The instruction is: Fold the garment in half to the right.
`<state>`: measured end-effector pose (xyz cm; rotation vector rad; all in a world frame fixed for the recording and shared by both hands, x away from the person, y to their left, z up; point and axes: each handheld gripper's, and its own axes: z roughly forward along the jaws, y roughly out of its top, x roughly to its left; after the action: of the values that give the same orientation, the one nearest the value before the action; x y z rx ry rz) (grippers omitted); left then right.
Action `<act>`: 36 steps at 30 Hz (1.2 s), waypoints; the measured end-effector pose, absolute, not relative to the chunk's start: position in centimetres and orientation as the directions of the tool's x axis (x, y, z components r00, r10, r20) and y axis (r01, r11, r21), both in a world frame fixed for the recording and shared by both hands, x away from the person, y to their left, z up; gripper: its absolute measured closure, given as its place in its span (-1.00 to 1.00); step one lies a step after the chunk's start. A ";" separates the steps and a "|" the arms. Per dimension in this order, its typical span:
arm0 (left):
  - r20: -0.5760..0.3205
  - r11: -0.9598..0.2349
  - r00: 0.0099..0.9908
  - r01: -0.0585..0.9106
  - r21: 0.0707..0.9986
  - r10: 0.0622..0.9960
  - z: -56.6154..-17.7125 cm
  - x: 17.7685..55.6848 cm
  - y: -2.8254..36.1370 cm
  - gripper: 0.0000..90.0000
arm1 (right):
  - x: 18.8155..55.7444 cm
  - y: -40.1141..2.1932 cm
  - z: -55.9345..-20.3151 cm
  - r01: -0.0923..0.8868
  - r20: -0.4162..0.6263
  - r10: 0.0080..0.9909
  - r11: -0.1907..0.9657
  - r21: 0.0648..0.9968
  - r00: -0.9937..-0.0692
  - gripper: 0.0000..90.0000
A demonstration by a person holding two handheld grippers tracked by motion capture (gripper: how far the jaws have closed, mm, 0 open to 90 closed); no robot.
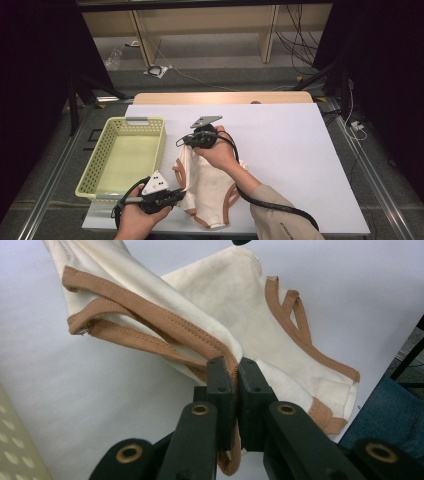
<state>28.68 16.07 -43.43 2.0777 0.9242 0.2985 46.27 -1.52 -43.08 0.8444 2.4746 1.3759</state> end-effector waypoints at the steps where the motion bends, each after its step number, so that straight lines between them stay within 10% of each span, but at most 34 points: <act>1: -0.106 -0.392 0.703 0.508 0.767 0.704 -43.4 28.7 16.0 0.90 | 46.3 -1.6 -43.1 0.387 0.107 0.561 0.409 0.827 -0.821 0.99; 36: -0.099 -0.417 0.724 0.497 0.761 0.683 -43.1 28.9 14.8 0.90 | 46.1 -3.8 -43.5 0.411 0.125 0.582 0.389 0.824 -0.803 0.99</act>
<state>28.87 14.76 -43.06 2.1022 0.8915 0.2860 46.12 -3.79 -43.47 0.8897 2.4598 1.3788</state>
